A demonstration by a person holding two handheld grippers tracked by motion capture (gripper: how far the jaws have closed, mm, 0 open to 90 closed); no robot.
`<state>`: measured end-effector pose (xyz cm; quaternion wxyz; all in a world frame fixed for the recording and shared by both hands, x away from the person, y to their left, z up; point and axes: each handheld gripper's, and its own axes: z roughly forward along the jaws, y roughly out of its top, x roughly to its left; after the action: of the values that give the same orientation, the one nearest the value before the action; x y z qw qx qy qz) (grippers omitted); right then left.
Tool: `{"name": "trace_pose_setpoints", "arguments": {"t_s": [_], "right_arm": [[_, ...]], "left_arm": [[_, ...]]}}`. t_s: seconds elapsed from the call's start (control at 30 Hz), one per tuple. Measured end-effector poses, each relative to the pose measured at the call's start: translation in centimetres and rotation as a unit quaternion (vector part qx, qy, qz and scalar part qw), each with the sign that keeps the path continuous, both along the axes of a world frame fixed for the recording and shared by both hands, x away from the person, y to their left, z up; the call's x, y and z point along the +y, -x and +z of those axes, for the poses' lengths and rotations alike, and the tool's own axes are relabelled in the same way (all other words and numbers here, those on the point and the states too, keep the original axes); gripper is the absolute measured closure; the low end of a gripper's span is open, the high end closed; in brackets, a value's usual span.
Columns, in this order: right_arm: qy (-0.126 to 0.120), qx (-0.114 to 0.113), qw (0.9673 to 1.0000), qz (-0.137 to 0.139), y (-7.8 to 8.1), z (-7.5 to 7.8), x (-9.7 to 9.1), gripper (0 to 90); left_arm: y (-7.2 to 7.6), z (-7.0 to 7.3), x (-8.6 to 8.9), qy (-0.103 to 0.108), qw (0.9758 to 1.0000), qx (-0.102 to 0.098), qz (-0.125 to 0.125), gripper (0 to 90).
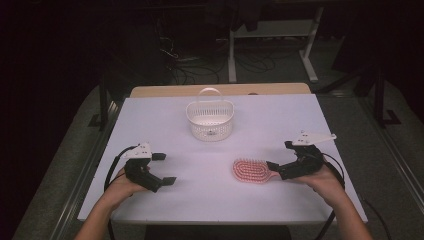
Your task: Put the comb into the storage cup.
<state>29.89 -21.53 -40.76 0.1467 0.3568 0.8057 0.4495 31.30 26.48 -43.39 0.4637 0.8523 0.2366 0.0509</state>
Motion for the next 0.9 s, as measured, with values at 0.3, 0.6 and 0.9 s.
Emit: {"name": "trace_pose_setpoints", "arguments": {"t_s": [0.3, 0.6, 0.9], "right_arm": [[0.002, 0.003, 1.0000, -0.003, -0.8, 0.7, -0.5, 0.6], [0.005, 0.007, 0.9999, -0.008, -1.7, 1.2, -0.9, 0.6], [0.006, 0.004, 0.9999, -0.015, -2.5, 1.6, -1.4, 0.9]], "left_arm": [[0.1, 0.1, 0.1, 0.002, 1.0000, -0.001, 0.000, 0.0], [0.1, 0.0, 0.1, 0.001, 1.0000, -0.001, -0.002, 0.0], [0.1, 0.0, 0.0, 0.003, 1.0000, 0.000, -0.002, 0.0]]}}
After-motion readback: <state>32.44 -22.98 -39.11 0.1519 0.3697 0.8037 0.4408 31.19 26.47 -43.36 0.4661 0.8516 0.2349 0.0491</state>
